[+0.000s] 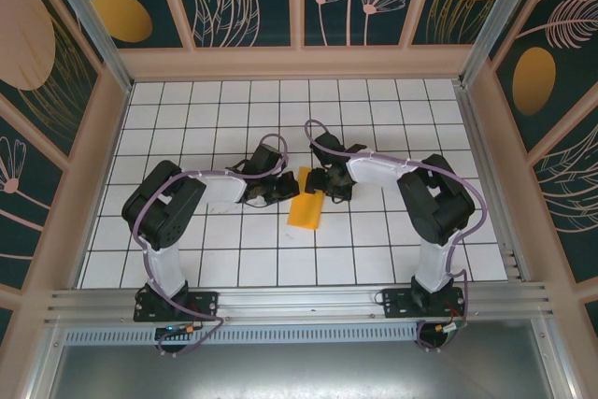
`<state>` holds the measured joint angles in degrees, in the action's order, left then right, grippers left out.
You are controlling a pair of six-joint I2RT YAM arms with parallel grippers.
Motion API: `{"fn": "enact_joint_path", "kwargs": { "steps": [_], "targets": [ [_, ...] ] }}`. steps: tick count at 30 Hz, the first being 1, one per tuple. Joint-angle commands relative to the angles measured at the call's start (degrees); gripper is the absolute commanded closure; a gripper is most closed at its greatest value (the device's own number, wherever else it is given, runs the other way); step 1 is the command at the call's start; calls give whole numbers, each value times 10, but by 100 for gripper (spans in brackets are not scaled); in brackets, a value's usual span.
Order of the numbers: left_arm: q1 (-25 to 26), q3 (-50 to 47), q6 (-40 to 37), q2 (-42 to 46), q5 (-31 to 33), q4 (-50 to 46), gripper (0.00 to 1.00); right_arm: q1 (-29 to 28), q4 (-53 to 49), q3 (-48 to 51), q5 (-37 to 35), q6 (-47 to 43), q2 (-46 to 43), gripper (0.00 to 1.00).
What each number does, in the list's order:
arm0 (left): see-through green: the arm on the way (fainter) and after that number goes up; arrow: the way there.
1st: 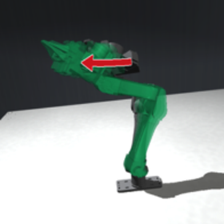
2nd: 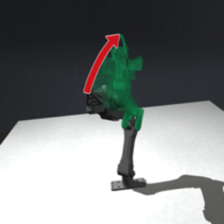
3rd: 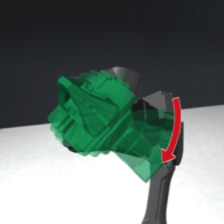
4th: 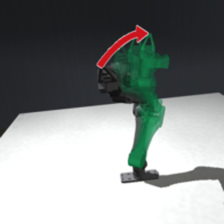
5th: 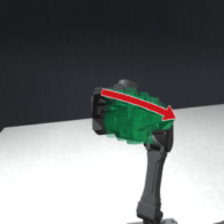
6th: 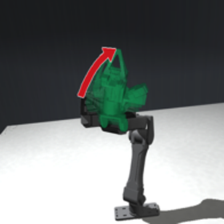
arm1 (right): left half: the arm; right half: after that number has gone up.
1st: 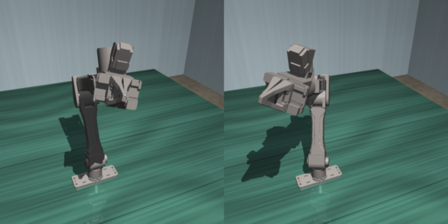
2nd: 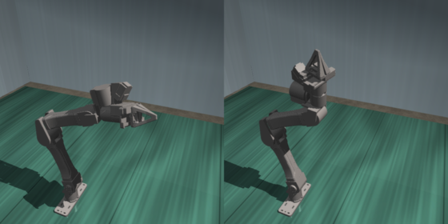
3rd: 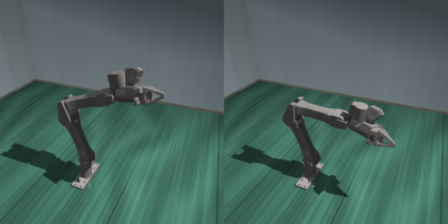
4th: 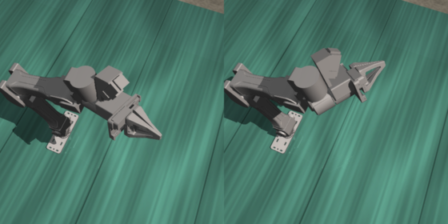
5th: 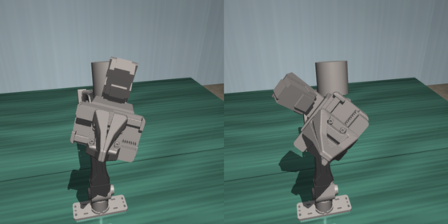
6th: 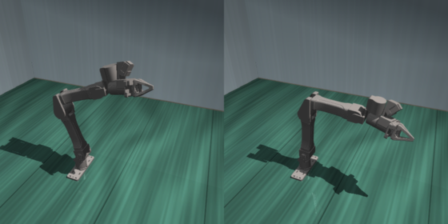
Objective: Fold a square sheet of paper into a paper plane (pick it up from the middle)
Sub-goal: Hold the square sheet of paper at the center of the table, then fold the square sheet of paper in half at the center of the table.
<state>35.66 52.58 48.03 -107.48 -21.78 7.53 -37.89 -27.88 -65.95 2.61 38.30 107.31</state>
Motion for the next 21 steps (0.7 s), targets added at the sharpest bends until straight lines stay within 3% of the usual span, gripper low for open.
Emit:
{"fn": "enact_joint_path", "kwargs": {
  "steps": [1,7,11,13,17,21],
  "targets": [
    [3,5,-14,-23,14,-31,100,6,9,35,-14,5,59,22],
    [3,-8,-15,-21,23,-35,100,10,33,29,-18,13,-13,22],
    [3,-12,-16,-19,18,-30,100,30,102,74,16,23,-130,22],
    [4,-11,-16,-19,16,-27,100,45,169,121,77,33,-179,31],
    [4,-11,-17,-21,13,-25,100,53,330,214,203,86,-228,72],
    [4,-10,-15,-24,10,-23,100,47,367,222,242,98,-200,87]
  ]
}}
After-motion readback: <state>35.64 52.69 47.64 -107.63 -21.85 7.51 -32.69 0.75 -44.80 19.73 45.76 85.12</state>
